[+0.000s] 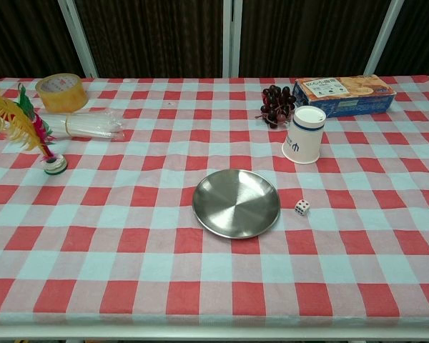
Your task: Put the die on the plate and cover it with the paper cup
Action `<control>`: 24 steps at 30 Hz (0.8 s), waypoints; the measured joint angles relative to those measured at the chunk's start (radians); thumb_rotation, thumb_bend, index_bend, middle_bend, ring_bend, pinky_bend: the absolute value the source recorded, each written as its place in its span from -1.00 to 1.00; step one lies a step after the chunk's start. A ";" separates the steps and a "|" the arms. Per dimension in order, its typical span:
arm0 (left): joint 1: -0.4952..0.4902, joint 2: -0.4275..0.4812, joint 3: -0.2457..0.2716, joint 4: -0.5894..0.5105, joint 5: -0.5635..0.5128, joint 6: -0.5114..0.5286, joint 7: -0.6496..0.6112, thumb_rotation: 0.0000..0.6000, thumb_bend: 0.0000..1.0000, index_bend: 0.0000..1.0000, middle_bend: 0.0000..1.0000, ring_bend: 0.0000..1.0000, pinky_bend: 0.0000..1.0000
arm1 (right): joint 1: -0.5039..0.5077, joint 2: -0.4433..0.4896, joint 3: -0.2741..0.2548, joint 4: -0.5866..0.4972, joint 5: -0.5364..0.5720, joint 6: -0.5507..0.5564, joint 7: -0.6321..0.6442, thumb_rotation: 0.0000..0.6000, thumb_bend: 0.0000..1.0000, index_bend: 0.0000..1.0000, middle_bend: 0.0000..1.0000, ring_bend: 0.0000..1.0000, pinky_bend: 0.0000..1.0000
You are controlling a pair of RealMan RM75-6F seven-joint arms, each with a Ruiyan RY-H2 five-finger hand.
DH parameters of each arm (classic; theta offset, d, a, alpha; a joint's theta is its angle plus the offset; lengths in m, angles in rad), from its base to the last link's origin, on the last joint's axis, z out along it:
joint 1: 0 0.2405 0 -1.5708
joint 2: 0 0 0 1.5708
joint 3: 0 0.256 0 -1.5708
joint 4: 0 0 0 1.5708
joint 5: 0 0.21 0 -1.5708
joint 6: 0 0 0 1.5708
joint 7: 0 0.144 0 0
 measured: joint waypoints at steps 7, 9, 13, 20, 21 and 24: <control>0.002 0.003 0.002 -0.001 0.009 0.006 -0.011 1.00 -1.00 -0.71 -0.74 -0.96 -0.96 | -0.003 -0.003 -0.002 0.001 -0.003 0.007 -0.003 1.00 -0.55 -0.91 -0.78 -1.00 -1.00; 0.004 0.003 0.003 -0.002 0.012 0.009 -0.015 1.00 -1.00 -0.72 -0.74 -0.96 -0.96 | -0.001 -0.002 -0.002 0.000 -0.003 0.005 -0.003 1.00 -0.55 -0.91 -0.76 -1.00 -1.00; 0.003 0.002 0.002 -0.002 0.015 0.009 -0.015 1.00 -1.00 -0.72 -0.74 -0.96 -0.96 | 0.017 -0.006 0.011 -0.007 -0.009 -0.002 -0.018 1.00 -0.55 -0.88 -0.52 -0.88 -0.88; 0.003 0.004 0.003 -0.005 0.027 0.017 -0.015 1.00 -1.00 -0.71 -0.74 -0.96 -0.96 | 0.088 -0.036 0.033 -0.056 -0.022 -0.084 -0.147 1.00 -0.62 -0.74 0.03 -0.04 0.05; 0.003 0.005 0.004 -0.005 0.027 0.017 -0.017 1.00 -1.00 -0.71 -0.74 -0.96 -0.96 | 0.107 -0.044 0.036 -0.066 -0.018 -0.118 -0.169 1.00 -0.65 -0.73 0.11 0.07 0.16; 0.003 0.006 0.006 -0.002 0.030 0.015 -0.019 1.00 -1.00 -0.72 -0.74 -0.96 -0.96 | 0.159 -0.067 0.042 -0.087 0.004 -0.224 -0.222 1.00 -0.66 -0.67 0.35 0.28 0.38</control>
